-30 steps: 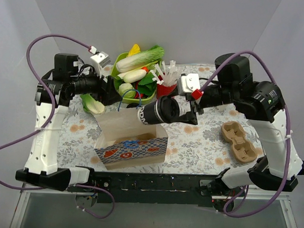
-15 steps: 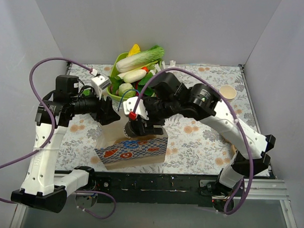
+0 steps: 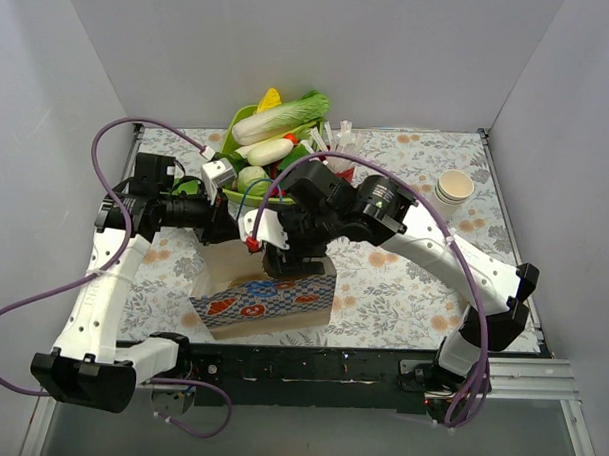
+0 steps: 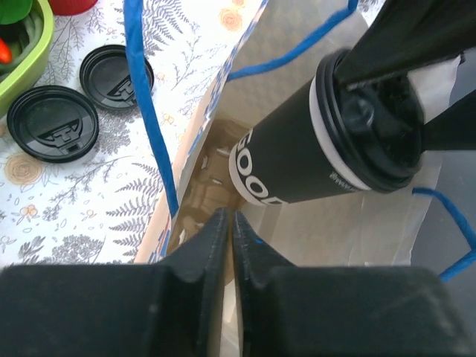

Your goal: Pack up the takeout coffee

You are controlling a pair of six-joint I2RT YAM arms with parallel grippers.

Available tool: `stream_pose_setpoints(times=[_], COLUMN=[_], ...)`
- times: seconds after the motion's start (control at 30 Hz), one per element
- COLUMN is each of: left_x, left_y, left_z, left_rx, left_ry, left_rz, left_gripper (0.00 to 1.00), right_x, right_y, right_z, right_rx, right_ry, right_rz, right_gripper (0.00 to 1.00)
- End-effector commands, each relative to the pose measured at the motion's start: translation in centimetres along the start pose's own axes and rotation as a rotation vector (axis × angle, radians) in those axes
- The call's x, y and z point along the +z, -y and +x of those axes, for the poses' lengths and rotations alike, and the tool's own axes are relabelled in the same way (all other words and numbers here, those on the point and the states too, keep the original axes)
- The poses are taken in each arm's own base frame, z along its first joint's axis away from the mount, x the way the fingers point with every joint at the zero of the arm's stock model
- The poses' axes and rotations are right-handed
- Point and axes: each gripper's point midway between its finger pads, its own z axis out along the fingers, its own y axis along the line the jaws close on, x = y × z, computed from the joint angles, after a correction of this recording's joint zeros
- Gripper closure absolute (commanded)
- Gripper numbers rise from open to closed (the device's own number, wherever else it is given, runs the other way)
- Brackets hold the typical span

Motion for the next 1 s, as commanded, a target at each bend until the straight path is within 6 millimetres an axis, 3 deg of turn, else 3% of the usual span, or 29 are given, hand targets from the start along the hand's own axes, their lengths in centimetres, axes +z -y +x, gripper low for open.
stream_pose_setpoints(times=[0.0,0.13,0.4,0.53,0.67,0.73,0.8,0.97], left_x=[0.2,0.2,-1.2,-1.5,-1.2,-1.2,-1.3,-0.7], left_y=[0.6,0.8,2.8,4.0,3.5,2.9,2.1,0.3], left_z=[-2.0,-3.1,-7.0,-7.6,-7.4,-7.5,-7.4,-6.1], left_rx=[0.105,0.139,0.175,0.163,0.149,0.140,0.151,0.188], left_ry=[0.071,0.080,0.169,0.187,0.168,0.159,0.150,0.118], left_rz=[0.068,0.103,0.149,0.203,0.191,0.156,0.096,0.027], left_gripper=[1.00,1.00,1.00,1.00,1.00,0.66,0.44,0.36], right_x=[-0.9,-0.7,-1.5,-1.1,-1.0,-1.2,-1.5,-1.8], right_y=[-1.4,-2.0,-0.9,-0.7,0.1,0.8,1.8,3.0], right_z=[1.1,2.8,4.9,6.2,7.0,7.4,7.6,8.2], right_rx=[-0.045,-0.065,-0.121,-0.148,-0.160,-0.163,-0.153,-0.147], right_ry=[-0.032,-0.093,-0.173,-0.217,-0.244,-0.253,-0.258,-0.279], right_rz=[0.002,0.002,0.088,0.102,0.138,0.161,0.188,0.219], right_gripper=[0.99,0.99,0.99,0.99,0.99,0.99,0.99,0.99])
